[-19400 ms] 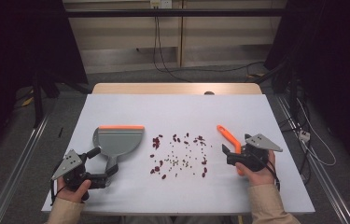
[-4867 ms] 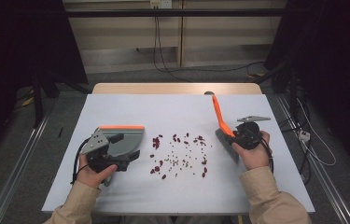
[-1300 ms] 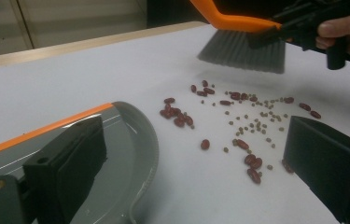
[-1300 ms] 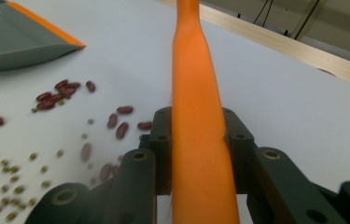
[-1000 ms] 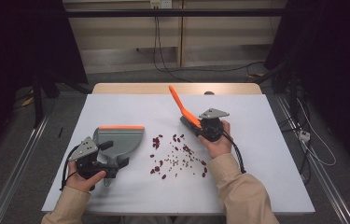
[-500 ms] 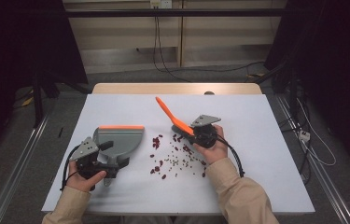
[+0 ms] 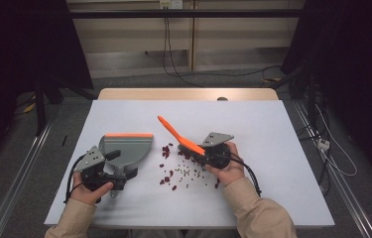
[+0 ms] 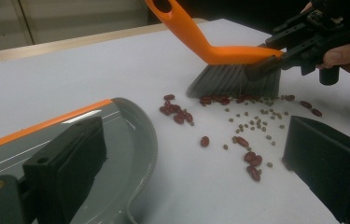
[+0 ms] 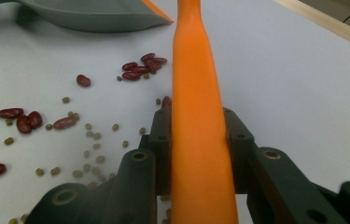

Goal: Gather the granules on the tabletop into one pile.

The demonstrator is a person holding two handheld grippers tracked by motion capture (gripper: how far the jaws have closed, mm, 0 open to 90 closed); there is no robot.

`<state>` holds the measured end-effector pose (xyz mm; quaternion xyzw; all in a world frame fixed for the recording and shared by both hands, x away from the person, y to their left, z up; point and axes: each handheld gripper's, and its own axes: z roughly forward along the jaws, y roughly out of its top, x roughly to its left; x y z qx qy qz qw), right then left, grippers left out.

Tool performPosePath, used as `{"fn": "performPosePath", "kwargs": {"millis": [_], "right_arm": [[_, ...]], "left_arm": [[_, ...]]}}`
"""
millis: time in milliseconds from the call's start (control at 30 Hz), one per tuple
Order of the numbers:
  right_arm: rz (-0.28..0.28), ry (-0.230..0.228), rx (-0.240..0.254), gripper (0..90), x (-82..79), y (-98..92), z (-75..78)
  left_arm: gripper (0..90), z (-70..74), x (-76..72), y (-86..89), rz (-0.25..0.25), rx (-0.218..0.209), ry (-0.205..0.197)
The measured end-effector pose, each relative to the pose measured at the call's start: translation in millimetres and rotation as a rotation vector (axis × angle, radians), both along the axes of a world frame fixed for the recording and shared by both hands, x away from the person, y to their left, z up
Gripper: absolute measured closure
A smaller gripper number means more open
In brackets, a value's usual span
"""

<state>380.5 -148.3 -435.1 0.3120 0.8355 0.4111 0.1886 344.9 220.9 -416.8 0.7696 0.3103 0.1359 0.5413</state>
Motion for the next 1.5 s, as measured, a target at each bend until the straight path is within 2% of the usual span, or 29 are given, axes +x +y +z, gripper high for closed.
{"fn": "performPosePath", "kwargs": {"millis": [167, 333, 467, 567, 700, 767, 900, 1000, 1033, 1100, 1200, 1300, 1500], "right_arm": [[0.018, 0.007, 0.016, 71.2, -4.5, -0.9, 2.0], [-0.01, -0.019, 0.062, 71.2, 1.7, -4.4, 8.5], [-0.027, -0.042, 0.07, 71.2, 17.6, -0.5, 13.6], [-0.031, -0.041, 0.085, 71.2, 31.0, 6.6, 14.1], [-0.031, -0.041, 0.065, 71.2, 50.9, 21.3, 10.9], [-0.025, -0.051, 0.04, 71.2, 61.3, 27.9, 7.5], [-0.016, -0.037, 0.022, 71.2, 72.4, 36.6, 0.2], [0.025, -0.021, 0.028, 71.2, 68.9, 41.6, -5.1], [0.039, -0.032, 0.004, 71.1, 65.0, 43.6, -4.5], [0.067, -0.034, -0.008, 71.1, 59.8, 44.5, -4.3], [0.096, -0.026, 0.006, 71.1, 50.9, 43.0, -4.7], [0.128, -0.025, -0.002, 71.1, 41.8, 41.3, -3.3], [0.168, -0.029, -0.022, 71.0, 30.2, 40.5, -2.4]], "left_arm": [[5.6, -0.2, 0.0, -0.6, 0.0, 0.003, 0.0], [5.6, -0.2, 0.3, -0.7, 0.001, 0.003, 0.001], [5.6, -0.2, 0.9, -1.1, -0.004, 0.001, 0.001], [5.6, -0.1, 1.7, 0.1, 0.003, -0.004, 0.003], [5.5, -0.6, 3.1, 2.6, 0.01, -0.012, 0.009], [5.6, -0.6, 3.4, 3.2, 0.011, -0.012, 0.008], [5.6, -1.0, 3.9, 4.3, 0.013, -0.011, 0.011], [5.5, -1.1, 4.0, 5.3, 0.016, -0.011, 0.011], [5.6, -1.0, 3.9, 5.5, 0.016, -0.01, 0.011], [5.6, -1.2, 3.8, 5.4, 0.018, -0.009, 0.011], [5.5, -0.5, 3.5, 6.1, 0.018, -0.032, 0.021], [5.4, -0.6, 3.4, 9.5, 0.028, -0.028, 0.019], [5.5, 1.4, 3.6, 7.7, 0.032, -0.03, 0.01]]}}
